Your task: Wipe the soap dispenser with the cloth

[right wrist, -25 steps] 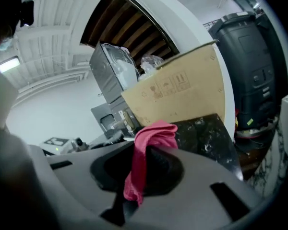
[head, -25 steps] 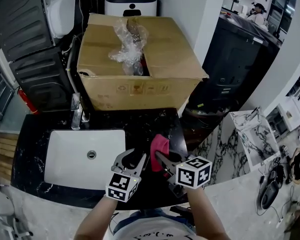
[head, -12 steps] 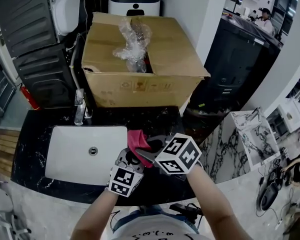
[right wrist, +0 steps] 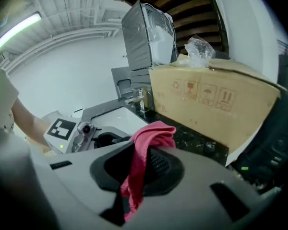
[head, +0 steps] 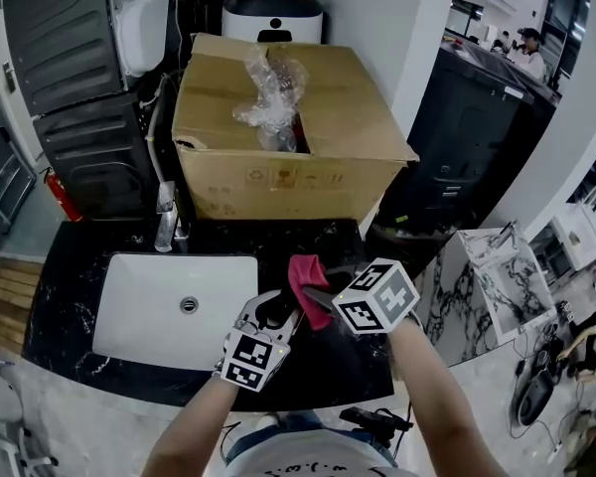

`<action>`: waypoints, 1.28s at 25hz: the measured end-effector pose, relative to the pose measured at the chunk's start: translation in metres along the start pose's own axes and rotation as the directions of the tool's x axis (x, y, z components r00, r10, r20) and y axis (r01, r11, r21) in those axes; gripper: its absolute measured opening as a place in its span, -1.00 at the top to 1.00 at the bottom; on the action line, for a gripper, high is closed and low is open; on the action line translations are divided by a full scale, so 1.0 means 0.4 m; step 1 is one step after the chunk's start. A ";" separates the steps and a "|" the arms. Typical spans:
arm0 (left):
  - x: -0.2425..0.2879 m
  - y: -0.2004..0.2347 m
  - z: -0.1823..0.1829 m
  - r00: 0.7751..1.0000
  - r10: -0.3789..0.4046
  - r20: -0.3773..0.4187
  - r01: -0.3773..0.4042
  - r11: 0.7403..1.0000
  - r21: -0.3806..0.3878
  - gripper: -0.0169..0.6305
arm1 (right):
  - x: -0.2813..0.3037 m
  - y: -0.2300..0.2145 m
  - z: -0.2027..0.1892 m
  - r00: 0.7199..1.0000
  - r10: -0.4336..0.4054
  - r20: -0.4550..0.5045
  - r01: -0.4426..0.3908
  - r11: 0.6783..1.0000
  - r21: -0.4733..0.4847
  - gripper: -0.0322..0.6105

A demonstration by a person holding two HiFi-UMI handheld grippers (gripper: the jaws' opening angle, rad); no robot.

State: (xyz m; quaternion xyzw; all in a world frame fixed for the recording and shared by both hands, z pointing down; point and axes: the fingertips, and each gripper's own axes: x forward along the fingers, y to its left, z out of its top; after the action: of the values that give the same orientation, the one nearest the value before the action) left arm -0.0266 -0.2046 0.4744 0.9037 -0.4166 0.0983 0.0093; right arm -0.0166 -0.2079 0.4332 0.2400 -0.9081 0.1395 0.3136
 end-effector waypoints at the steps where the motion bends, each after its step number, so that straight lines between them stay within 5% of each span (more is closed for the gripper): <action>1: 0.000 -0.001 0.000 1.000 -0.002 0.002 0.002 1.000 0.008 0.58 | -0.009 -0.006 -0.016 1.000 -0.025 -0.002 0.025 1.000 -0.016 0.74; 4: 0.004 -0.002 -0.003 1.000 -0.012 -0.018 0.012 1.000 0.013 0.58 | -0.028 -0.013 -0.065 0.998 -0.063 0.023 0.063 0.998 0.005 0.74; 10: 0.006 0.007 -0.007 0.998 -0.021 -0.065 0.016 0.996 -0.085 0.61 | -0.052 -0.034 -0.100 0.978 -0.125 0.164 0.083 0.967 0.243 0.74; 13: 0.005 0.041 -0.005 0.998 -0.011 -0.059 -0.003 0.974 -0.228 0.61 | -0.069 -0.045 -0.103 0.966 -0.169 0.198 0.104 0.948 0.301 0.74; 18: -0.021 0.123 0.070 0.999 -0.035 0.020 0.040 0.820 -0.570 0.61 | -0.124 -0.072 -0.081 0.920 -0.235 0.312 0.104 0.918 0.383 0.74; 21: -0.034 0.173 0.146 0.996 -0.064 0.063 0.090 0.703 -0.706 0.61 | -0.158 -0.091 -0.060 0.872 -0.276 0.404 0.090 0.902 0.422 0.74; 23: -0.037 0.204 0.200 0.994 -0.080 0.073 0.108 0.647 -0.755 0.61 | -0.171 -0.099 -0.053 0.844 -0.299 0.445 0.086 0.895 0.438 0.74; 29: -0.039 0.235 0.334 0.994 -0.089 0.056 0.100 0.640 -0.762 0.61 | -0.150 -0.091 -0.052 0.831 -0.327 0.450 0.119 0.895 0.429 0.74; 31: -0.046 0.242 0.338 0.993 -0.085 0.079 0.113 0.558 -0.822 0.61 | -0.145 -0.084 -0.043 0.826 -0.328 0.459 0.124 0.900 0.419 0.74; 32: -0.050 0.247 0.333 0.990 -0.083 0.111 0.137 0.479 -0.867 0.61 | -0.146 -0.080 -0.035 0.818 -0.331 0.471 0.129 0.902 0.411 0.74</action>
State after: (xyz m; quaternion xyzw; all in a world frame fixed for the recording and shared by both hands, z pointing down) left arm -0.0914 -0.2671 0.3338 0.8014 -0.3503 -0.1512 0.4606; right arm 0.0475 -0.2091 0.4101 0.4321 -0.8809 0.1925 0.0161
